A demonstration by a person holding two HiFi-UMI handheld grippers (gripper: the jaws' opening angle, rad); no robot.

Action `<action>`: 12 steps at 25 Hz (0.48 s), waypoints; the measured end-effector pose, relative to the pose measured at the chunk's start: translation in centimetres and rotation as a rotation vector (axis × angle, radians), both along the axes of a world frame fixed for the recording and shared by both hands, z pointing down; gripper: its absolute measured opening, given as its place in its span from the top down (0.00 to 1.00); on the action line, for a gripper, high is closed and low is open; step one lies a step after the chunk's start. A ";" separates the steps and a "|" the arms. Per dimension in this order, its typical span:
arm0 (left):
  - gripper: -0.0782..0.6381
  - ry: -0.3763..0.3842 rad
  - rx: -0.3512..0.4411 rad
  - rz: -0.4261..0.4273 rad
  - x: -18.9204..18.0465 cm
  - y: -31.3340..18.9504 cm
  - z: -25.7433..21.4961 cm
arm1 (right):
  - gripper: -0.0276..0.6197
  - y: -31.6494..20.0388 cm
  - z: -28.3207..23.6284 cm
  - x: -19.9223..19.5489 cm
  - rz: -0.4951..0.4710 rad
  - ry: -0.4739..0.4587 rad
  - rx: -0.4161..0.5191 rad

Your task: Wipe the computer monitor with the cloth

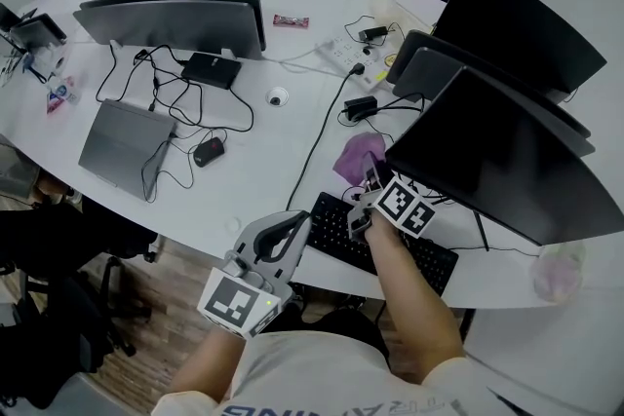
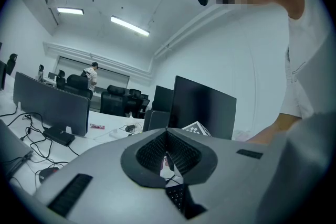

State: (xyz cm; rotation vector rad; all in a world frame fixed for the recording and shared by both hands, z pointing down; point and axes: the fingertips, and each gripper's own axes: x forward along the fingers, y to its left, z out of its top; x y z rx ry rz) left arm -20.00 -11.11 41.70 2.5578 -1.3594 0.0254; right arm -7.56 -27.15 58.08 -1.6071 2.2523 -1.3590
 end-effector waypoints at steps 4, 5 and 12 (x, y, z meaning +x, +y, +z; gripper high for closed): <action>0.88 -0.003 0.010 -0.002 0.0 -0.1 -0.3 | 0.85 -0.1 -1.1 0.2 0.012 -0.020 0.016; 0.88 -0.003 0.013 -0.002 0.0 -0.1 -0.4 | 0.85 -0.1 -1.4 0.2 0.012 -0.018 0.022; 0.88 0.003 0.030 0.011 0.5 -0.2 -0.9 | 0.85 0.4 -3.3 0.6 0.017 -0.038 0.056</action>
